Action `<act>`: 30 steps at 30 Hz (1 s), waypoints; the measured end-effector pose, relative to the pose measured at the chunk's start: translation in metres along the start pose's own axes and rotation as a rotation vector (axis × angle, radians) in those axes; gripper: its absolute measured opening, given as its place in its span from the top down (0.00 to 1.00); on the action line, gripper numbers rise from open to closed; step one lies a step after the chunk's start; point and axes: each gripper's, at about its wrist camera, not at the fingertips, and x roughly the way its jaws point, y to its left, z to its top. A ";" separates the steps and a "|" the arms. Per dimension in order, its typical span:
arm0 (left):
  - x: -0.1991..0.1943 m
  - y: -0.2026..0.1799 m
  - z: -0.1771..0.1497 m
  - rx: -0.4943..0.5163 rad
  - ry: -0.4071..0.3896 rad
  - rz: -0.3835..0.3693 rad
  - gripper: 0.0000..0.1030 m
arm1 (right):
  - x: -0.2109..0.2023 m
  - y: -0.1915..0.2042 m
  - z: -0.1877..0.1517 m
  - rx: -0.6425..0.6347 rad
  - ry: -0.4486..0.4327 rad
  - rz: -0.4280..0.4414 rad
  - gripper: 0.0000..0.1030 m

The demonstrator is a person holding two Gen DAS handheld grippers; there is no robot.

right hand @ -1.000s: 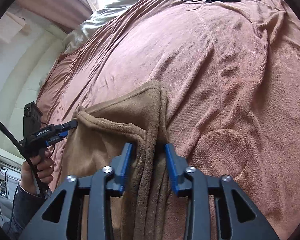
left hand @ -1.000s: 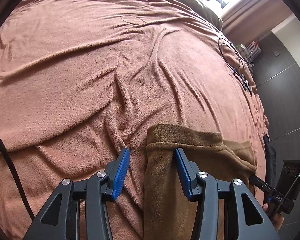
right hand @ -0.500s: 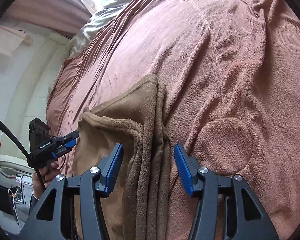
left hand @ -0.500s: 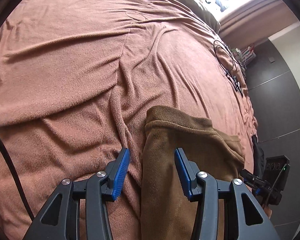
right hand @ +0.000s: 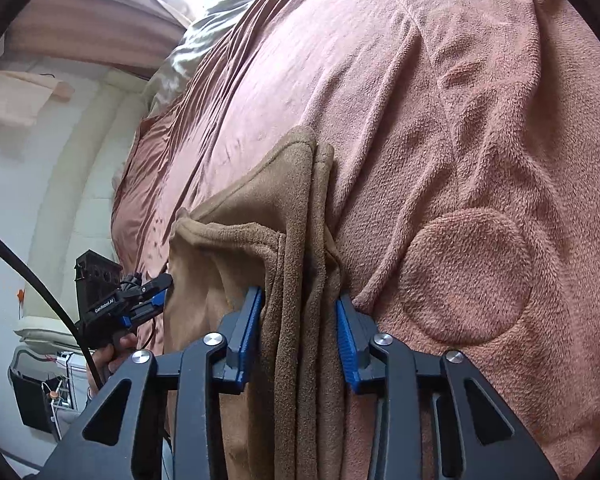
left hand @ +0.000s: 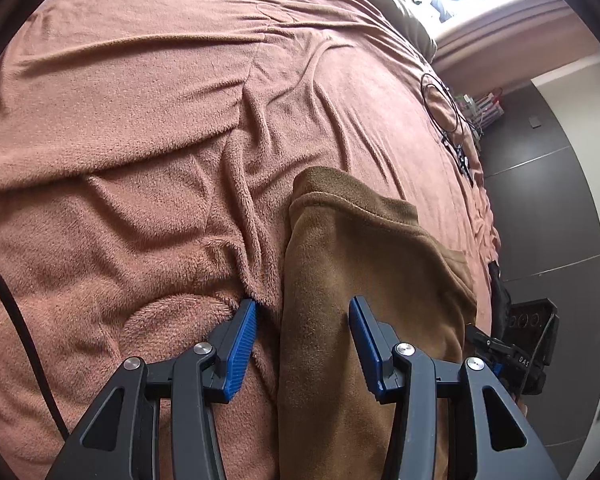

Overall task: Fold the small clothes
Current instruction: 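Grasp the shirt's other end with the left tool while the right tool holds its edge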

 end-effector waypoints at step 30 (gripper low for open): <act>0.014 -0.009 0.003 0.024 -0.011 -0.006 0.90 | 0.004 0.040 -0.008 -0.064 -0.026 -0.060 0.88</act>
